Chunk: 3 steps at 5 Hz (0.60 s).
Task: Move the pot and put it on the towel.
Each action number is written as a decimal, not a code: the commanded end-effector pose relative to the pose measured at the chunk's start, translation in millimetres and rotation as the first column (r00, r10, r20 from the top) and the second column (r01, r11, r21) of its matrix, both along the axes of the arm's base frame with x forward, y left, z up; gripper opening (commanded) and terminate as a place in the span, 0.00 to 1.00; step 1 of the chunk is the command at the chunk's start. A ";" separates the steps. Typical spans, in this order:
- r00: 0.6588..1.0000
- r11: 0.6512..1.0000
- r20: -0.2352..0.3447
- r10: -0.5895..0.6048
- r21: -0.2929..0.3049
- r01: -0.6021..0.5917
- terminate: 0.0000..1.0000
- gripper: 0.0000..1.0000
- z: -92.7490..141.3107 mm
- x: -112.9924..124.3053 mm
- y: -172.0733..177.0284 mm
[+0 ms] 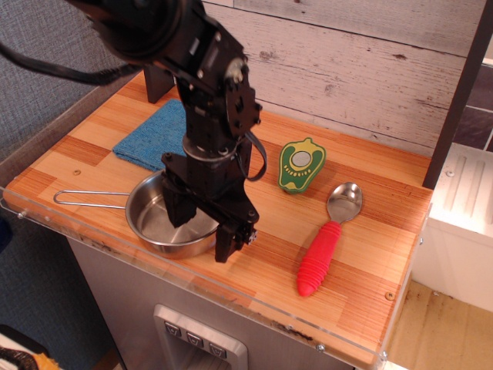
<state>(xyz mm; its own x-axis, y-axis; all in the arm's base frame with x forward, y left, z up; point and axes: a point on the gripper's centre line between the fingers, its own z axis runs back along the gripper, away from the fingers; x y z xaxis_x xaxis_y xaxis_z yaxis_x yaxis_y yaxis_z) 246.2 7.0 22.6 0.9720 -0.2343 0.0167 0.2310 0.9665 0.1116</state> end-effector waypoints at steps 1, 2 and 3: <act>1.000 1.000 0.031 -0.008 -0.002 0.008 0.00 0.00 4.4 9.9 2.8; 0.998 0.999 0.045 -0.031 -0.010 0.032 0.00 0.00 12.4 8.9 1.1; 0.997 0.998 0.054 -0.054 -0.015 0.054 0.00 0.00 18.0 8.4 1.0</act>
